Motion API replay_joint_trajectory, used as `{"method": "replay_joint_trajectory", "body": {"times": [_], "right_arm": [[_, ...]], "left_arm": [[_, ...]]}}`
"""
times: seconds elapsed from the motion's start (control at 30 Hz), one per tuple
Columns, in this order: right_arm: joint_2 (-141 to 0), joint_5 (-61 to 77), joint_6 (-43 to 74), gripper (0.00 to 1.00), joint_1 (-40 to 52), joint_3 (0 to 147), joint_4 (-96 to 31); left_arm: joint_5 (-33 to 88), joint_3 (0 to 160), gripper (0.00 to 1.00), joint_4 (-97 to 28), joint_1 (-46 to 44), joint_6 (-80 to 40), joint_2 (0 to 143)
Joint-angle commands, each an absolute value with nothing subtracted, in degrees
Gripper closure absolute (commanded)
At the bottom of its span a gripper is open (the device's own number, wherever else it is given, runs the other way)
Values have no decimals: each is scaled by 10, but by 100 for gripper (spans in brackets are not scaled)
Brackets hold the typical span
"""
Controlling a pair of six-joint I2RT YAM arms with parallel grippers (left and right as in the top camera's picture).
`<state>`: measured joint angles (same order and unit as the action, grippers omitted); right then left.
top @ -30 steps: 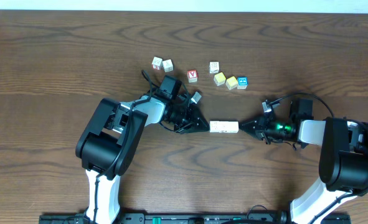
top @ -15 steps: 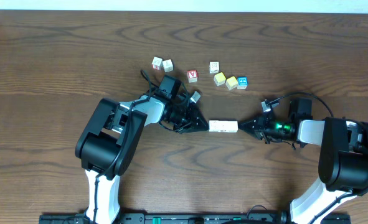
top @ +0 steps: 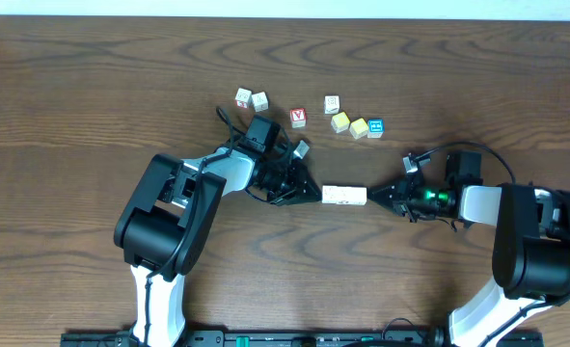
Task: Lift 3 blocks
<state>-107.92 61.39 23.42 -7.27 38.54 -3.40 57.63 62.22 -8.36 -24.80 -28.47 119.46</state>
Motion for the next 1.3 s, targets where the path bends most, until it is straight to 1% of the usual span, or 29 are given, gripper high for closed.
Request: {"method": "replay_joint_trajectory", "body": {"times": [0.0, 0.77, 1.27], "right_arm": [[-1063, 649, 238, 99, -46, 384, -36], [-1063, 634, 238, 99, -37, 384, -34], [-1063, 650, 244, 99, -29, 386, -23]], "left_arm": [[587, 619, 93, -81, -258, -276, 1179], [588, 619, 93, -87, -258, -275, 1162], [589, 619, 93, -98, -258, -267, 1159]]}}
